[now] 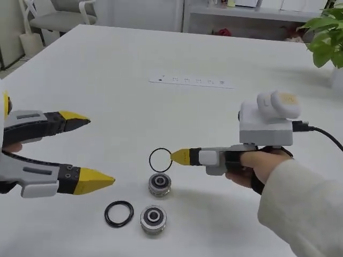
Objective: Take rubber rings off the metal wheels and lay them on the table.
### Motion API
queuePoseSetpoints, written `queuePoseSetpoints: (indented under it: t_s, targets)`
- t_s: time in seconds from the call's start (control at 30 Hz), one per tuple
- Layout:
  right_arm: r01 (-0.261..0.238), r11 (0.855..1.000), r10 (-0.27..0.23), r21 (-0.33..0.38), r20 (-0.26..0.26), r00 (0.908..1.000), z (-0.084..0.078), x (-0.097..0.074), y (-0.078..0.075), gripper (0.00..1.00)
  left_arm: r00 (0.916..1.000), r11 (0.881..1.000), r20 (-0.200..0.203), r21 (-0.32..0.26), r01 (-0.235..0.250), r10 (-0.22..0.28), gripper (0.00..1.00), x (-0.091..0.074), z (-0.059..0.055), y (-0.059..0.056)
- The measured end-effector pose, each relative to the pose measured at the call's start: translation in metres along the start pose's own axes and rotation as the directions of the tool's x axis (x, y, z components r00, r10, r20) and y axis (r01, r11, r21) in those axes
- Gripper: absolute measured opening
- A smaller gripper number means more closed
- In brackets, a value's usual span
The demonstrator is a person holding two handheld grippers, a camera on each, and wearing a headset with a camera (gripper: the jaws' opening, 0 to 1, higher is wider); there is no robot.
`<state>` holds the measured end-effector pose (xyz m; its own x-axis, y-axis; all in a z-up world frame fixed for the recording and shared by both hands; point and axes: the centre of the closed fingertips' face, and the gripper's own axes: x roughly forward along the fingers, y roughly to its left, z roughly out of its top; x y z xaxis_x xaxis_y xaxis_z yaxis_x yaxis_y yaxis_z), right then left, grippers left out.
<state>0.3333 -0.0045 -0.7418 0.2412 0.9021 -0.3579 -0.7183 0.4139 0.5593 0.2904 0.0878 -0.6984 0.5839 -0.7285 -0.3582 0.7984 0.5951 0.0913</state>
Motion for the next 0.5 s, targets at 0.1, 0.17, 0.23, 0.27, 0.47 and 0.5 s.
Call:
queuePoseSetpoints:
  t_s: [0.1, 0.17, 0.23, 0.27, 0.47, 0.5]
  targets:
    - [-0.009, 1.0, 0.009, 0.0, 0.008, 0.9999, 0.003, 0.0, 0.003, 0.0, 0.9999, 1.0, 0.01, -0.018, 0.007, -0.007, 0.84, -0.001, -0.001, -0.002]
    - [-0.013, 1.0, 0.013, -0.002, 0.013, 0.9998, 0.005, -0.001, 0.004, 0.0, 0.9999, 1.0, 0.004, -0.017, 0.013, -0.013, 0.84, -0.001, -0.002, -0.004]
    - [-0.017, 1.0, 0.017, -0.003, 0.017, 0.9997, 0.006, -0.001, 0.006, 0.0, 0.9999, 1.0, -0.005, -0.013, 0.014, -0.014, 0.84, -0.002, -0.005, -0.004]
    - [-0.021, 1.0, 0.021, -0.002, 0.019, 0.9996, 0.007, -0.001, 0.007, 0.0, 0.9999, 1.0, -0.009, -0.007, 0.011, -0.011, 0.86, -0.002, -0.006, -0.004]
    - [-0.033, 0.999, 0.034, -0.005, 0.039, 0.9987, 0.013, -0.003, 0.014, 0.0, 0.9999, 1.0, -0.004, -0.021, 0.014, -0.014, 0.89, -0.007, -0.009, -0.01]
    - [-0.035, 0.999, 0.035, -0.004, 0.041, 0.9985, 0.014, -0.003, 0.014, 0.0, 0.9999, 1.0, -0.005, -0.023, 0.013, -0.013, 0.9, -0.007, -0.009, -0.01]
